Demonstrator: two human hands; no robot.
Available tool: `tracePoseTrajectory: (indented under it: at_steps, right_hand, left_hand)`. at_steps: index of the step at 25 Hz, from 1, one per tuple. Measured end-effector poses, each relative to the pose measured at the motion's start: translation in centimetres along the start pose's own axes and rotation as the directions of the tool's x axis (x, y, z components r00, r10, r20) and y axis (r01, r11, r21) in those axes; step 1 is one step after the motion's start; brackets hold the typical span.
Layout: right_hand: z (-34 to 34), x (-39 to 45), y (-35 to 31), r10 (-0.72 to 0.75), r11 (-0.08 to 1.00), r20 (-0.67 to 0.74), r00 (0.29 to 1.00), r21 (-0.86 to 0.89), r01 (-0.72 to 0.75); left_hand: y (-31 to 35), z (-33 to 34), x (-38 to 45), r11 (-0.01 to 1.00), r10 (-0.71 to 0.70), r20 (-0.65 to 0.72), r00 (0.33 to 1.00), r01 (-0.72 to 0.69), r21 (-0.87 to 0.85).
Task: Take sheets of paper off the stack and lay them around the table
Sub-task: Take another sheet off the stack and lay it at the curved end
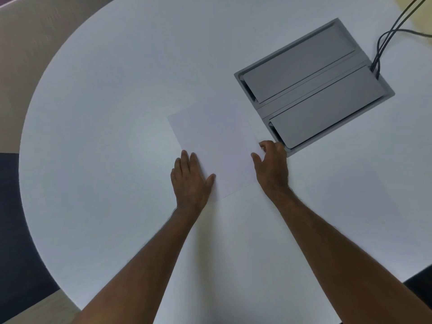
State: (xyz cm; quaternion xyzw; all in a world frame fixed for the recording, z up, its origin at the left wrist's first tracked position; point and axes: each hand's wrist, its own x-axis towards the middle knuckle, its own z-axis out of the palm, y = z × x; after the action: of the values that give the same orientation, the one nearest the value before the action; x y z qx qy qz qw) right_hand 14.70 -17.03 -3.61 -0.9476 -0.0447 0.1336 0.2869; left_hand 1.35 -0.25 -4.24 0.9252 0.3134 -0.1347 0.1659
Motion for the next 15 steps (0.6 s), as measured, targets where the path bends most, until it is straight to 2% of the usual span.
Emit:
tracePoseTrajectory:
  at_steps: [4,8,12,15]
  right_hand:
    - [-0.5,-0.3,-0.2,-0.053,0.998,-0.042,0.998,0.021,0.054]
    - [-1.3,-0.5,-0.3,0.016,0.974,-0.01,1.0,0.224,-0.014]
    - [-3.1,-1.6,0.2,0.123,0.891,0.062,0.99,0.433,-0.138]
    - [-4.7,-3.7,1.0,0.176,0.81,0.105,0.979,0.549,-0.205]
  left_hand:
    - [0.0,0.1,0.0,1.0,-0.004,-0.002,1.0,0.004,0.008]
    - [-0.1,-0.1,-0.3,0.998,-0.004,-0.003,1.0,0.004,-0.065]
    - [0.3,-1.6,-0.9,0.963,-0.058,-0.053,0.997,0.042,-0.268]
    - [0.7,-3.0,-2.1,0.868,-0.148,-0.061,0.987,0.1,-0.486]
